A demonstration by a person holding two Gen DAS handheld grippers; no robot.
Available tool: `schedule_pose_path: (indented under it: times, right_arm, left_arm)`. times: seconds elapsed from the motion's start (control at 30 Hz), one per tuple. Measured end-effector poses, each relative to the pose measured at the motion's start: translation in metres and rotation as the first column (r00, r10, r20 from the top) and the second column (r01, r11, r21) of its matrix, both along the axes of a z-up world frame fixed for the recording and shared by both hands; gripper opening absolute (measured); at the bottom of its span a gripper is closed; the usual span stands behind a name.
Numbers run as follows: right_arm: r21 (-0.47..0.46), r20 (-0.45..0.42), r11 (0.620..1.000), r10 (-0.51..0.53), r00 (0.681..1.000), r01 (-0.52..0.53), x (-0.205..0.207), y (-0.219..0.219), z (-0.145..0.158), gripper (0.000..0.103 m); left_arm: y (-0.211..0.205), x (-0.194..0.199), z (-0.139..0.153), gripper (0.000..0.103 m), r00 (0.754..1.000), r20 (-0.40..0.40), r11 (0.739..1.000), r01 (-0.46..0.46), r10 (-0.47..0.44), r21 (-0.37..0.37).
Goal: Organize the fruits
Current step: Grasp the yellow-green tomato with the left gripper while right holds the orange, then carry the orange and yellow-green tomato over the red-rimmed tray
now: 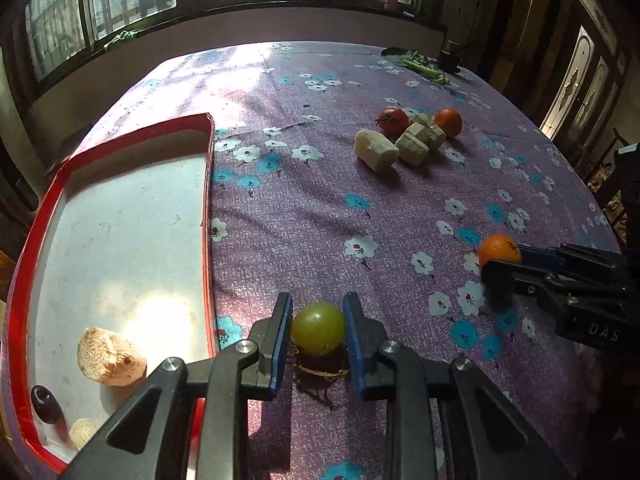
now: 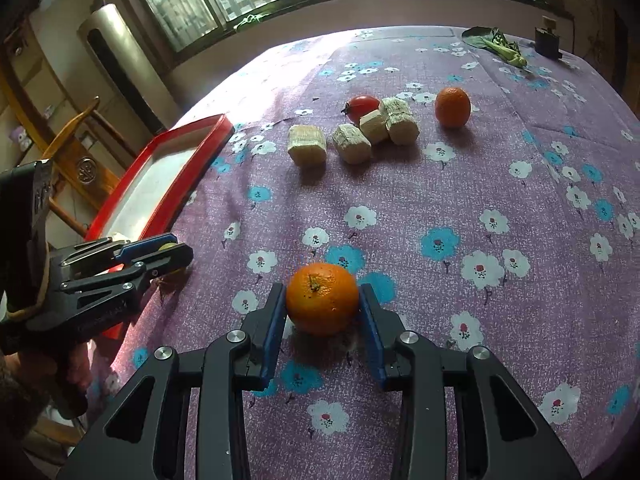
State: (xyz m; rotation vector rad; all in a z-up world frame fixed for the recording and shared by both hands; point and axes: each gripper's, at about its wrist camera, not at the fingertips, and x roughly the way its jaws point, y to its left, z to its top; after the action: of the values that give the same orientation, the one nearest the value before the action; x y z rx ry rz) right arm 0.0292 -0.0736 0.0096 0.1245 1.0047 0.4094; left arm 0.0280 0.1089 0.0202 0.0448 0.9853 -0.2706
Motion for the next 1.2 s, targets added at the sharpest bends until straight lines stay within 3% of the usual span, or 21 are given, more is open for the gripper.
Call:
schedule_pose_path:
  times: [0.2, 0.5, 0.7, 0.8, 0.93, 1.2]
  right_arm:
    - [-0.008, 0.005, 1.000, -0.015, 1.000, 0.015, -0.010, -0.005, 0.001, 0.036]
    - [-0.071, 0.020, 0.997, 0.001, 1.000, 0.000, -0.023, 0.001, 0.005, 0.036]
    - [-0.106, 0.016, 0.994, -0.007, 1.000, 0.009, -0.027, 0.001, 0.004, 0.036]
    - [-0.113, 0.011, 0.993, -0.015, 1.000, 0.016, -0.026, 0.000, 0.002, 0.036]
    - [-0.113, 0.012, 0.993, -0.022, 1.000, 0.023, -0.025, 0.000, 0.001, 0.035]
    - [-0.119, 0.041, 0.993, 0.000, 0.999, 0.005, -0.028, 0.011, 0.015, 0.035]
  left_arm:
    - [-0.009, -0.022, -0.001, 0.028, 0.999, -0.038, 0.995, 0.006, -0.010, -0.099]
    - [-0.013, -0.032, -0.006, 0.029, 0.999, -0.018, 0.996, -0.036, 0.035, -0.084]
    - [-0.016, -0.039, -0.008, 0.044, 1.000, -0.018, 0.998, 0.007, -0.008, -0.057]
    - [-0.017, -0.041, -0.009, 0.044, 1.000, 0.003, 0.999, 0.015, -0.015, -0.046]
    - [-0.011, -0.037, -0.008, 0.029, 1.000, -0.003, 0.997, -0.009, 0.009, -0.080]
    - [0.004, -0.045, 0.003, 0.028, 0.998, -0.017, 0.985, -0.060, 0.058, -0.163]
